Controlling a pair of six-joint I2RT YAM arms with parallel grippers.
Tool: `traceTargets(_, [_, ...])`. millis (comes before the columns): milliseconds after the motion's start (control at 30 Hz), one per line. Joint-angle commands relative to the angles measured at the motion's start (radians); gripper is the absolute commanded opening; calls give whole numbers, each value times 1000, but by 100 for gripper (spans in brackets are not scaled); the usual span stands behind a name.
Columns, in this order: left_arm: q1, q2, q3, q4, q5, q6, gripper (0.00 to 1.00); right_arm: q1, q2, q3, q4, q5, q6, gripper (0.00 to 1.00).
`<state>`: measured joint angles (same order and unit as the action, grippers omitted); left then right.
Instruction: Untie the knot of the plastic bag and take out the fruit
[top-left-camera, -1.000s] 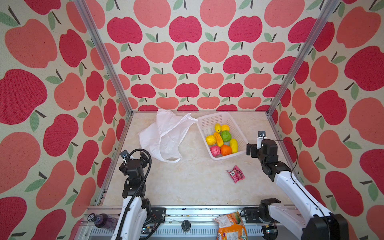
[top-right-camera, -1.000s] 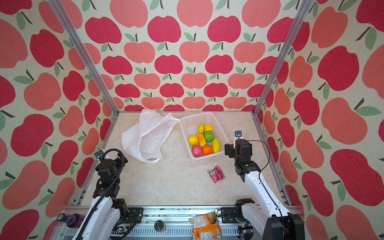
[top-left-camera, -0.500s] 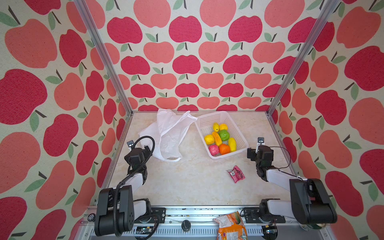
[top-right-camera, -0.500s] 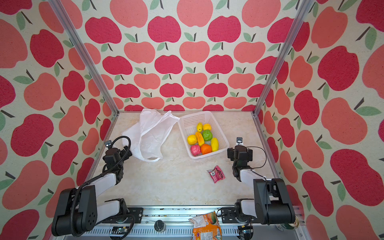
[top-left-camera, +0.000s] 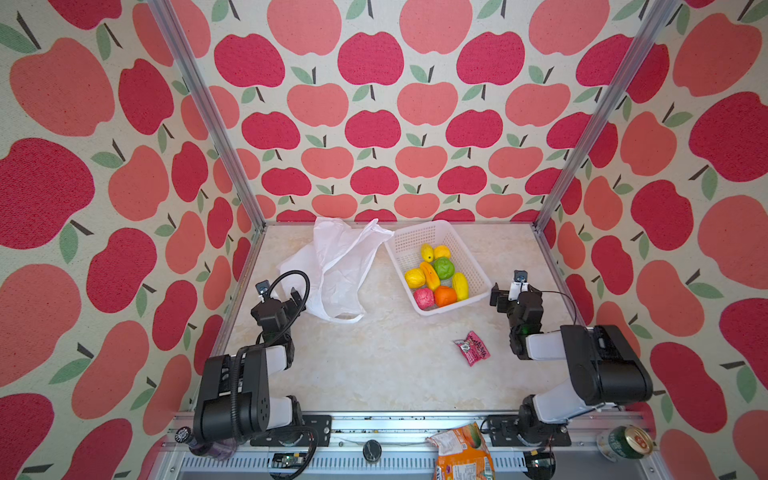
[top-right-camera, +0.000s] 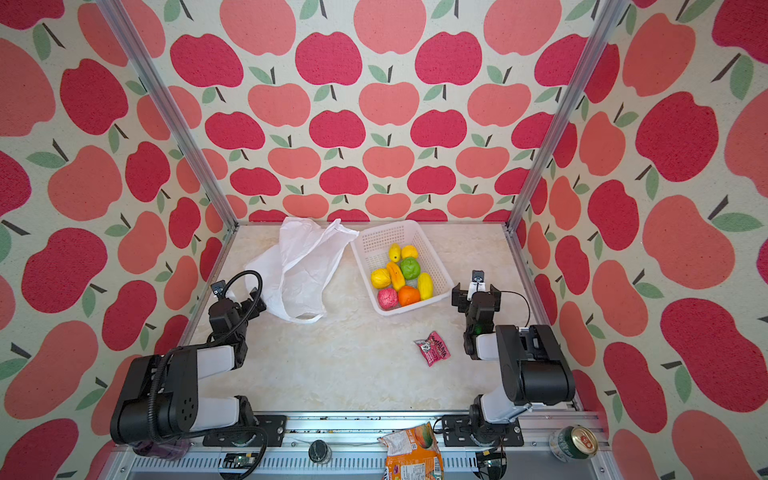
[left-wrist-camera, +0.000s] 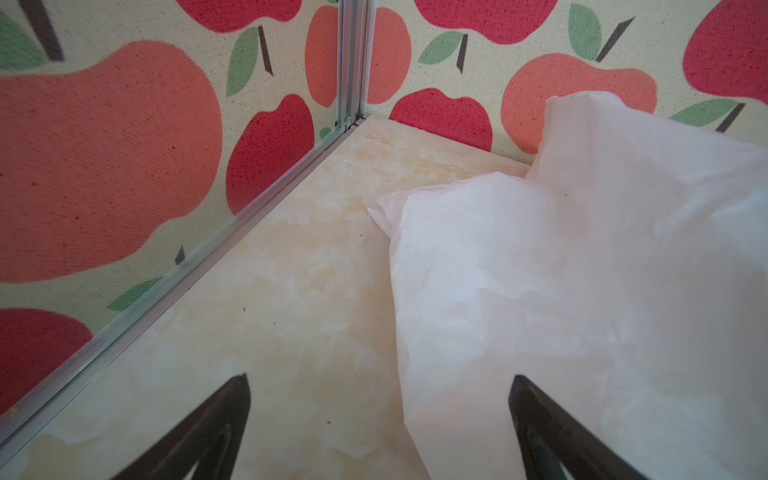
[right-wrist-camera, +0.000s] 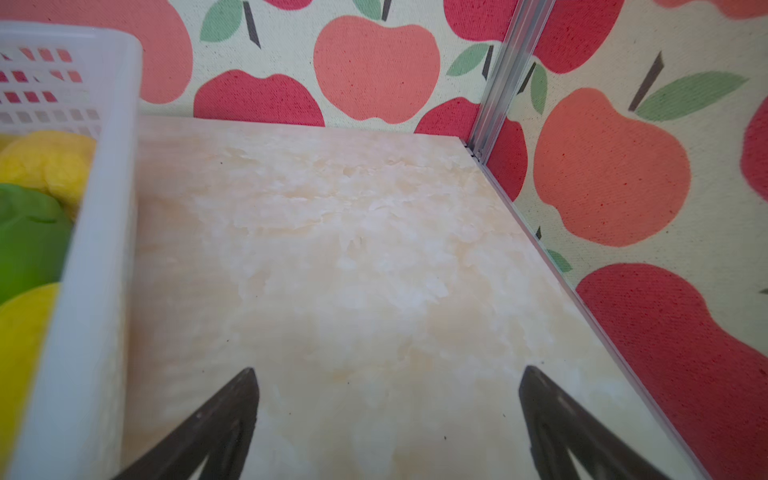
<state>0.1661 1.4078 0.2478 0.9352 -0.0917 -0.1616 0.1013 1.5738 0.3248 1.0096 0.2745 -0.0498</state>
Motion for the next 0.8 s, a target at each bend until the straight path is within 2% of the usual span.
traceTargets(0, [2,119,-55,278,59,50,99,-20,-14,17,-19,-45,25,99])
traceTargets(67, [2,152,-55,303,77,53,99,-16,30,3,78,7,21,99])
traceTargets(300, [-20,208,-2,265,183,120,99,-12,23,16,46,10,16,99])
traceTargets(433, [-25,200,88,107,165,122,99,-7,23,17,41,18,11,99])
traceTargets(500, [-44,189,132,5,121,126,99,-6,22,18,43,19,11,99])
traceTargets(767, [-40,195,141,0,129,130,99,14,28,23,45,49,-6,99])
